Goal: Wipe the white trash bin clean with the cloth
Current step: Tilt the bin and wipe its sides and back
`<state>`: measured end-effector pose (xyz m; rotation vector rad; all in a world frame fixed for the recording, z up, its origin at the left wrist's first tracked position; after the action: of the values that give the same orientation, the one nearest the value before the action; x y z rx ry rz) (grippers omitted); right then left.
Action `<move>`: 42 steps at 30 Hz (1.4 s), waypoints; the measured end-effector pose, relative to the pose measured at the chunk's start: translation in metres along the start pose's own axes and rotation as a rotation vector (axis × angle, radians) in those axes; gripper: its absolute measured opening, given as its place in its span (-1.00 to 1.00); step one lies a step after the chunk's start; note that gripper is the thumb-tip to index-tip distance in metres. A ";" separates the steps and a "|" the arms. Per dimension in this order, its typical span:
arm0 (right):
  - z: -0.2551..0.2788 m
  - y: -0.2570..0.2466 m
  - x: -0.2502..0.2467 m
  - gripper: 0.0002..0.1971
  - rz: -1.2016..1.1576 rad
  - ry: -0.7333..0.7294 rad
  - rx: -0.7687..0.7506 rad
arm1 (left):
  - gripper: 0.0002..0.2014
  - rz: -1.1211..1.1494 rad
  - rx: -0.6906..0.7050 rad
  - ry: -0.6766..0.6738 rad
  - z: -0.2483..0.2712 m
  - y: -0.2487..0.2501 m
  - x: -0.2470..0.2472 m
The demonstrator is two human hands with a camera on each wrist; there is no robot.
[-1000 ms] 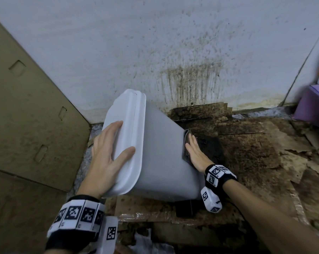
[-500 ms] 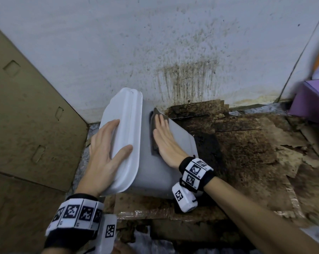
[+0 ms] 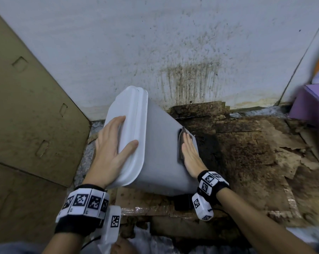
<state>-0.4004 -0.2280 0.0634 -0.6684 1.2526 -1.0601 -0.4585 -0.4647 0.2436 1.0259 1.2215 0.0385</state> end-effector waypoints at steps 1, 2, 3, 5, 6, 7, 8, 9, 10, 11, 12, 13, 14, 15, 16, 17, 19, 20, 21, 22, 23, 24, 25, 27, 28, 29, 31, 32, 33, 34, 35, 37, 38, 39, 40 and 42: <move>0.002 -0.002 0.001 -0.48 -0.020 0.013 0.019 | -0.28 -0.004 0.001 -0.002 0.000 0.000 0.000; 0.004 -0.007 0.003 -0.49 -0.044 0.025 0.037 | -0.27 -0.010 0.000 -0.002 0.000 0.001 0.001; 0.006 -0.012 0.005 -0.50 -0.060 0.037 0.054 | -0.27 -0.018 -0.001 0.001 0.000 0.001 0.002; 0.013 -0.027 0.010 -0.53 -0.058 0.048 0.056 | -0.27 -0.037 0.006 0.015 -0.001 0.003 0.003; 0.016 -0.036 0.013 -0.54 -0.052 0.053 0.035 | -0.27 -0.047 0.014 0.021 -0.001 0.004 0.004; 0.019 -0.046 0.015 -0.54 -0.044 0.055 0.005 | -0.27 -0.054 0.017 0.023 -0.001 0.005 0.005; 0.023 -0.057 0.018 -0.53 -0.030 0.052 -0.032 | -0.27 -0.057 0.015 0.022 -0.001 0.006 0.005; 0.027 -0.068 0.021 -0.52 -0.011 0.050 -0.078 | -0.27 -0.059 0.013 0.022 -0.001 0.006 0.005; 0.030 -0.079 0.024 -0.51 -0.001 0.046 -0.129 | -0.26 -0.060 0.012 0.024 -0.002 0.006 0.005; 0.034 -0.091 0.027 -0.50 -0.012 0.039 -0.168 | -0.26 -0.065 0.011 0.026 -0.002 0.005 0.005; 0.037 -0.102 0.030 -0.49 -0.036 0.030 -0.195 | -0.26 -0.071 0.012 0.027 -0.002 0.005 0.005; 0.041 -0.111 0.033 -0.49 -0.061 0.024 -0.217 | -0.26 -0.075 0.013 0.028 -0.003 0.005 0.005; 0.045 -0.117 0.036 -0.48 -0.078 0.022 -0.235 | -0.27 -0.076 0.014 0.030 -0.003 0.005 0.006; 0.049 -0.120 0.038 -0.48 -0.089 0.027 -0.249 | -0.27 -0.077 0.016 0.030 -0.003 0.005 0.006; 0.052 -0.120 0.039 -0.48 -0.097 0.039 -0.260 | -0.27 -0.079 0.021 0.030 -0.003 0.005 0.007; 0.054 -0.118 0.039 -0.48 -0.100 0.057 -0.270 | -0.27 -0.079 0.026 0.029 -0.003 0.006 0.008; 0.057 -0.109 0.039 -0.49 -0.095 0.099 -0.289 | -0.27 -0.073 0.031 0.027 -0.003 0.008 0.008; 0.059 -0.104 0.039 -0.49 -0.093 0.114 -0.292 | -0.27 -0.069 0.031 0.027 -0.003 0.008 0.008; 0.061 -0.099 0.039 -0.48 -0.092 0.124 -0.290 | -0.27 -0.064 0.030 0.030 -0.003 0.008 0.008; 0.062 -0.092 0.040 -0.48 -0.087 0.134 -0.288 | -0.27 -0.058 0.029 0.033 -0.003 0.008 0.008; 0.063 -0.084 0.040 -0.48 -0.078 0.147 -0.284 | -0.27 -0.052 0.026 0.035 -0.003 0.008 0.007; 0.064 -0.074 0.041 -0.47 -0.068 0.164 -0.274 | -0.27 -0.048 0.021 0.035 -0.003 0.007 0.006; 0.065 -0.063 0.042 -0.47 -0.063 0.183 -0.260 | -0.27 -0.045 0.017 0.034 -0.002 0.006 0.006; 0.066 -0.037 0.047 -0.45 -0.079 0.233 -0.222 | -0.27 -0.039 0.015 0.035 -0.001 0.004 0.005; 0.066 -0.023 0.049 -0.45 -0.106 0.260 -0.191 | -0.27 -0.035 0.018 0.033 -0.001 0.004 0.005; 0.066 -0.010 0.051 -0.47 -0.137 0.278 -0.158 | -0.28 -0.031 0.021 0.034 -0.001 0.004 0.005; 0.064 0.011 0.052 -0.53 -0.180 0.281 -0.098 | -0.28 -0.032 0.024 0.044 -0.001 0.005 0.004; 0.064 0.019 0.051 -0.54 -0.191 0.276 -0.075 | -0.28 -0.035 0.026 0.047 -0.001 0.006 0.004; 0.065 0.024 0.051 -0.55 -0.199 0.272 -0.062 | -0.28 -0.038 0.029 0.048 -0.001 0.007 0.004; 0.065 0.027 0.050 -0.55 -0.208 0.269 -0.049 | -0.28 -0.038 0.032 0.049 -0.001 0.007 0.005; 0.065 0.027 0.049 -0.55 -0.215 0.265 -0.035 | -0.28 -0.038 0.033 0.049 -0.001 0.007 0.005; 0.063 0.023 0.048 -0.54 -0.218 0.252 -0.003 | -0.28 -0.042 0.031 0.047 -0.001 0.007 0.005; 0.062 0.020 0.049 -0.54 -0.219 0.248 0.017 | -0.27 -0.045 0.028 0.046 -0.001 0.006 0.006; 0.059 0.017 0.049 -0.54 -0.227 0.246 0.039 | -0.27 -0.047 0.024 0.045 -0.002 0.005 0.006; 0.058 0.012 0.050 -0.54 -0.237 0.242 0.059 | -0.27 -0.049 0.019 0.045 -0.001 0.004 0.005; 0.056 -0.005 0.051 -0.52 -0.238 0.236 0.067 | -0.28 -0.054 0.015 0.041 -0.001 0.002 0.005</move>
<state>-0.3491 -0.2838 0.0588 -0.6670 1.3548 -1.4042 -0.4563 -0.4604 0.2411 1.0092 1.2885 0.0081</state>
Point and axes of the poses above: each hand's wrist, its own z-axis away from the middle knuckle, its own x-axis out of the palm, y = z × x, the point moved 3 cm from there along -z, towards the middle knuckle, and after that the axes turned 10 degrees about -y, right-handed, at the moved point
